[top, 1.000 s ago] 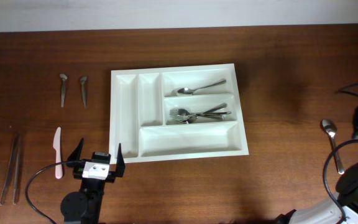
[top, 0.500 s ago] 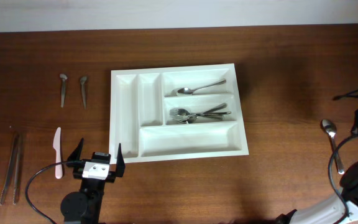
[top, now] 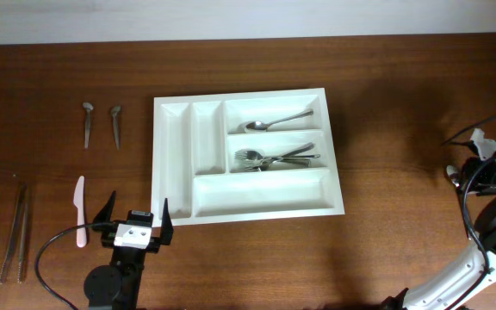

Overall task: Pack container
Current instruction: 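Lower the right gripper and close it on the spoon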

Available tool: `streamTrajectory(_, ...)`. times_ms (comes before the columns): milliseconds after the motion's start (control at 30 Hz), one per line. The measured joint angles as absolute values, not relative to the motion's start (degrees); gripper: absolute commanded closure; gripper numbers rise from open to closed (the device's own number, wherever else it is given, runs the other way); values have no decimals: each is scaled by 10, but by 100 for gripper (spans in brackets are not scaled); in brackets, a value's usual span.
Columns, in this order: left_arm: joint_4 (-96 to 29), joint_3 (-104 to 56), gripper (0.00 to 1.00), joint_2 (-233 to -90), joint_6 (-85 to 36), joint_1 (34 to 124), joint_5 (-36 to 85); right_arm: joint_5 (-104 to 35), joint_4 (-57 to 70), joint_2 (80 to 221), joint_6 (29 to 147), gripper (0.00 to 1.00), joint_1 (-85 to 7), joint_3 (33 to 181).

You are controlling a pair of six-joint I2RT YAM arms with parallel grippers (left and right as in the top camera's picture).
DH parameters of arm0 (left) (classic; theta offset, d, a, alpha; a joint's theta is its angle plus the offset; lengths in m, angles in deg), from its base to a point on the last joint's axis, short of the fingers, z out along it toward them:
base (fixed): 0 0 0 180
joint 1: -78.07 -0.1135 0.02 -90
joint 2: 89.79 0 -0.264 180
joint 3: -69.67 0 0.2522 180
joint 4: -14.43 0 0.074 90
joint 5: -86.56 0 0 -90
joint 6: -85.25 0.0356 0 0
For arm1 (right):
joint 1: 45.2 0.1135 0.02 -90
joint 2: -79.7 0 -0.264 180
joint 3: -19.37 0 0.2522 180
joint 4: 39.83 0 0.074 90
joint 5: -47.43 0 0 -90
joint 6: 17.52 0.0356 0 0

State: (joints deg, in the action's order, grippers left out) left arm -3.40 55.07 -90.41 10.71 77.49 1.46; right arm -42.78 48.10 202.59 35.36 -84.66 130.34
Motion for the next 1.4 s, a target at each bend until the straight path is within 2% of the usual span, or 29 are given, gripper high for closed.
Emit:
streamTrajectory(1067, -34, 551, 1, -904, 107, 775, 15, -477, 380, 2034, 349, 55, -837, 1239)
streamTrajectory(1167, -34, 551, 1, -904, 107, 775, 15, -477, 369, 2034, 348, 61, -837, 1239)
streamTrajectory(1400, -34, 551, 1, -904, 107, 775, 15, -477, 354, 2034, 347, 60, -832, 1221)
